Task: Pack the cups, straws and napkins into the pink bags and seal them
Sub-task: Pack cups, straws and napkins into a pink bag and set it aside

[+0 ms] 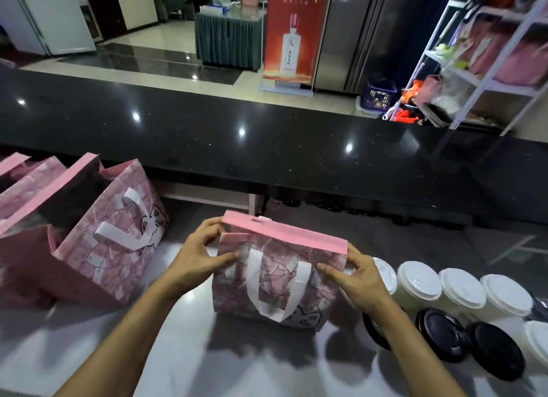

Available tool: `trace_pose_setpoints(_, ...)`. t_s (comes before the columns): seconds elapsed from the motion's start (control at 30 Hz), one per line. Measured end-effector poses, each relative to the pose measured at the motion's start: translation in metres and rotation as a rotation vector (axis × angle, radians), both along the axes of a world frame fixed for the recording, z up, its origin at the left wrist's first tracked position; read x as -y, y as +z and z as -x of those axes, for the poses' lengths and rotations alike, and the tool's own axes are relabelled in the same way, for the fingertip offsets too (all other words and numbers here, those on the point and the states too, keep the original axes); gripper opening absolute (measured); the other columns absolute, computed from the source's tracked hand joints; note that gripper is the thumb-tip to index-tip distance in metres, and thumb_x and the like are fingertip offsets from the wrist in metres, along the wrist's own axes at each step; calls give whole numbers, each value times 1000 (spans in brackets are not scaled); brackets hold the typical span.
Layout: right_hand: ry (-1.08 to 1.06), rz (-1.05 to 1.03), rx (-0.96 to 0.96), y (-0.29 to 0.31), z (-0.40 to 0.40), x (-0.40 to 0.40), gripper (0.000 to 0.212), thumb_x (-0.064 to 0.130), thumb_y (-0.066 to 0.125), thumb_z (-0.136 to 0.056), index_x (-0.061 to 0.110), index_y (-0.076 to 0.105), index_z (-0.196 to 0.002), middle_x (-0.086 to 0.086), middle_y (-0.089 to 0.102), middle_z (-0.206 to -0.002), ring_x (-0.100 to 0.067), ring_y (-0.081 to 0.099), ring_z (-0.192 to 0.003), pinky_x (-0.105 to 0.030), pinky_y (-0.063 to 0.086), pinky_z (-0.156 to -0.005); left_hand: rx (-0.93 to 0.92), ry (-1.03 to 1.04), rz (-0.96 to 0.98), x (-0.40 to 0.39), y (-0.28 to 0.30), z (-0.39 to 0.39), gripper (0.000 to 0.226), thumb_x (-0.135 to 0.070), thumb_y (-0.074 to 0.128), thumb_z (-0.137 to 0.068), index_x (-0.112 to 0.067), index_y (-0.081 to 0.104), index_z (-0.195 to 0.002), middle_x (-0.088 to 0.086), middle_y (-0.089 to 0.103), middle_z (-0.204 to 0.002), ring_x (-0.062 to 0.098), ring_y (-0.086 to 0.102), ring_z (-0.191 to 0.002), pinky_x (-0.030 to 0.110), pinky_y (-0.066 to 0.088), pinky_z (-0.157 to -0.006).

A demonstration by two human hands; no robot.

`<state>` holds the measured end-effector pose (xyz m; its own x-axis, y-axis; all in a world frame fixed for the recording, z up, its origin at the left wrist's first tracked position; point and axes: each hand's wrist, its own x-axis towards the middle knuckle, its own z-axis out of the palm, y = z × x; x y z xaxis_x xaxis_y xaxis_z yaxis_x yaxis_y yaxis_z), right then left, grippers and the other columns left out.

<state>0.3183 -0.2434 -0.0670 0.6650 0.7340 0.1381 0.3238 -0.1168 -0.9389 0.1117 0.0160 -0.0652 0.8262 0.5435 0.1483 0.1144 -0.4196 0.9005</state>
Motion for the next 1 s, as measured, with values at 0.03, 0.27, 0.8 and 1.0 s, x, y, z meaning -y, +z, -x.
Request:
trace_pose_setpoints(0.03, -29, -17, -3, -1, -1, 0, 39, 6, 83, -78, 41, 77, -96, 3, 71, -114, -14, 68, -108, -47, 52, -99, 25, 28, -15, 1, 1, -2, 32, -33, 85, -68, -28, 70, -96, -16, 61, -121, 6, 61, -113, 30, 47, -101)
trace_pose_setpoints(0.27, -247, -79, 69, -5, -4, -1, 55, -2, 84, -69, 32, 55, -101, 9, 69, -99, -19, 66, -100, -35, 54, -91, 130, 143, 129, 21, -2, -7, 48, -2, 89, -68, -13, 55, -99, 2, 67, -94, 18, 66, -90, 28, 57, -72)
trace_pose_setpoints(0.8, -89, 136, 1087, 1, -12, -1, 13, 34, 66, -86, 23, 70, -91, 11, 69, -112, -16, 63, -96, -41, 41, -84, -31, -40, -664, 35, 14, -3, 22, -32, 69, -81, -27, 58, -100, -14, 61, -93, 9, 50, -82, 23, 40, -77)
trace_pose_setpoints(1.0, 7, 146, 1115, 16, 13, -42, 27, 39, 62, -90, 21, 67, -109, 6, 69, -96, -18, 59, -84, -35, 36, -79, -58, 12, -663, 40, 13, -13, 34, -18, 73, -84, -25, 54, -111, -13, 56, -93, 13, 47, -79, 16, 33, -70)
